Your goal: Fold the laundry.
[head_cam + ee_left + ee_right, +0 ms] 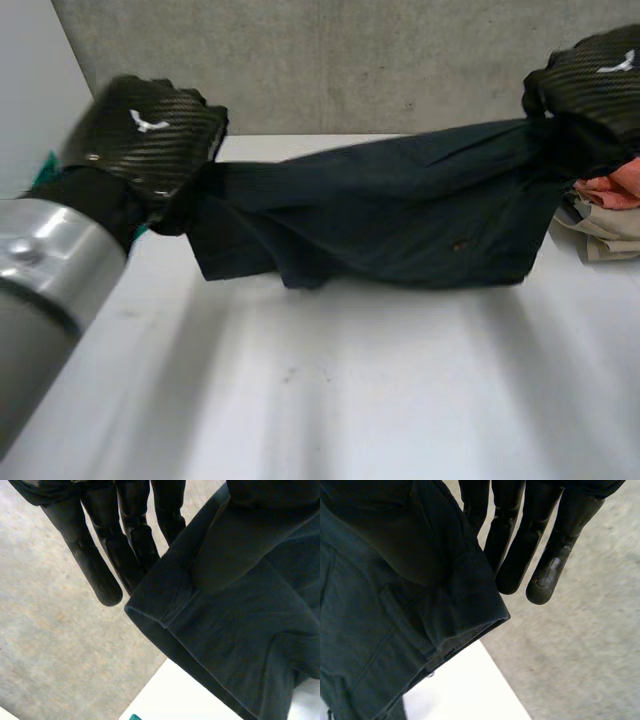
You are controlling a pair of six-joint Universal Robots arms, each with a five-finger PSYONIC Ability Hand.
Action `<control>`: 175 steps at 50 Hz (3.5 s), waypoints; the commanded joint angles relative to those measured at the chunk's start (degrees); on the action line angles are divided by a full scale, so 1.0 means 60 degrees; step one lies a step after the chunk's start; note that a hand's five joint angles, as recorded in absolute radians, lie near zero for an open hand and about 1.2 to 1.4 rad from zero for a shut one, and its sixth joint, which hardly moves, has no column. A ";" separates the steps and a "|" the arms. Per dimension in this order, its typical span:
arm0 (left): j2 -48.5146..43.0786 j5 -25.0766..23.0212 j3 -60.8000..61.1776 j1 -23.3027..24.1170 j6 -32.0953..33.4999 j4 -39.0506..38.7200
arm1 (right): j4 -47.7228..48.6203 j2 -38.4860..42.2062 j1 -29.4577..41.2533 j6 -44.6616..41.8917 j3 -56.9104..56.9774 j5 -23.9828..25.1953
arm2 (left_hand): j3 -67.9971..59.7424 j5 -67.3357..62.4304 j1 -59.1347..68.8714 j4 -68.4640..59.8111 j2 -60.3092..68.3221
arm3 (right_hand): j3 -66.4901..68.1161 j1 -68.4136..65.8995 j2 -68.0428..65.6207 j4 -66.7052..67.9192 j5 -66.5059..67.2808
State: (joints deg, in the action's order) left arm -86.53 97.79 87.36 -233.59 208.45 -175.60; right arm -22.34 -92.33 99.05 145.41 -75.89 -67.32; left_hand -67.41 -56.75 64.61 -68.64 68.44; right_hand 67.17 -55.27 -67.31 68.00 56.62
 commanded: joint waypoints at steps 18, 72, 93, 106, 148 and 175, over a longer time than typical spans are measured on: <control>-0.6833 -0.0096 -0.7337 -0.0940 0.2655 -0.5591 | 0.8522 0.5940 0.1700 -0.0051 0.3800 -0.1978 | -0.2099 -0.2209 0.2566 -0.1893 0.1927 | 0.2138 -0.4121 -0.2115 0.2000 0.2230; -0.2322 0.0328 0.3764 -0.0327 0.1528 0.0099 | 0.0607 0.2895 0.2345 -0.2011 -0.3419 -0.2125 | -0.2099 -0.2209 0.2566 -0.1893 0.1927 | 0.2138 -0.4121 -0.2115 0.2000 0.2230; -0.1485 -0.0313 0.2214 -0.0924 0.1118 -0.1140 | 0.1189 0.2175 0.2404 -0.2233 -0.4505 -0.2008 | 0.8552 0.8442 -0.8085 0.8757 -0.8723 | 0.2138 -0.4121 -0.2115 0.2000 0.2230; -0.5540 -0.2879 -0.0320 -0.2273 0.1103 -0.2667 | 0.1921 0.2248 0.2433 -0.1970 -0.4768 -0.2022 | 0.5075 0.4965 -0.4608 0.5280 -0.5247 | 0.2138 -0.4121 -0.2115 0.2000 0.2230; -0.7684 -0.0847 -0.1701 -0.2523 0.1118 -0.2666 | 0.2698 0.2439 0.2330 -0.1896 -0.5032 -0.2037 | -0.2099 -0.2209 0.2566 -0.1893 0.1927 | 0.2138 -0.4121 -0.2115 0.2000 0.2230; -0.4067 0.0094 0.0862 -0.1908 0.0738 -0.2549 | 0.2976 0.2673 0.2345 -0.0550 -0.4842 -0.2022 | 0.6336 0.6226 -0.5869 0.6541 -0.6508 | 0.2138 -0.4121 -0.2115 0.2000 0.2230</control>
State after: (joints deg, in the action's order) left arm -123.26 98.16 82.46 -245.22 214.27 -191.32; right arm -5.06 -76.26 112.95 139.22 -105.32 -79.48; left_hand -26.83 -15.90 25.70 -26.09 26.64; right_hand 68.10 -56.55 -67.61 68.05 57.18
